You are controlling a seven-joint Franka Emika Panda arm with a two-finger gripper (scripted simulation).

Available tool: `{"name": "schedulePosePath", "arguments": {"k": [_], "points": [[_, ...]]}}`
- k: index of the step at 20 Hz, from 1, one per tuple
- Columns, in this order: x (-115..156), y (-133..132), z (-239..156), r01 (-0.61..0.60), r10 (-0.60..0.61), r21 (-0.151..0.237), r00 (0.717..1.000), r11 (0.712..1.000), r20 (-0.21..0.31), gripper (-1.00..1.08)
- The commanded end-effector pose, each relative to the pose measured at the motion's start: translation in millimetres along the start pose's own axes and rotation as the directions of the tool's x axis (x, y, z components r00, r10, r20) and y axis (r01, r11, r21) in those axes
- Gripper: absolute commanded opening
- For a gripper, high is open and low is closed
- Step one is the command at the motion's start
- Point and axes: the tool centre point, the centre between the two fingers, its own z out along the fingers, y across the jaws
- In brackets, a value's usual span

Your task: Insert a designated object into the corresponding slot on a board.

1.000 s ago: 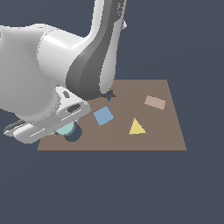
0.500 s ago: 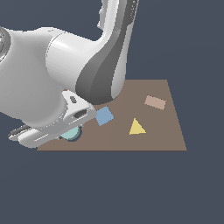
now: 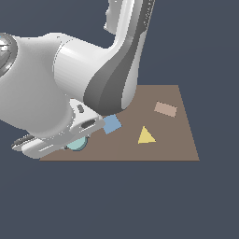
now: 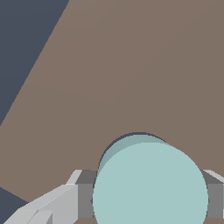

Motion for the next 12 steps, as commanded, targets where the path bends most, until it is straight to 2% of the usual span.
{"name": "schedulePosePath", "arguments": {"k": [1,2,3,12], "points": [[0.0,0.3,5.1,-0.100,0.100,0.000,0.995,0.995,0.000,-1.00],[-0.1,0.4,5.7,-0.100,0.100,0.000,0.995,0.995,0.000,-1.00],[-0.1,0.4,5.7,-0.100,0.100,0.000,0.995,0.995,0.000,1.00],[-0.1,0.4,5.7,-0.100,0.100,0.000,0.995,0.995,0.000,1.00]]}}
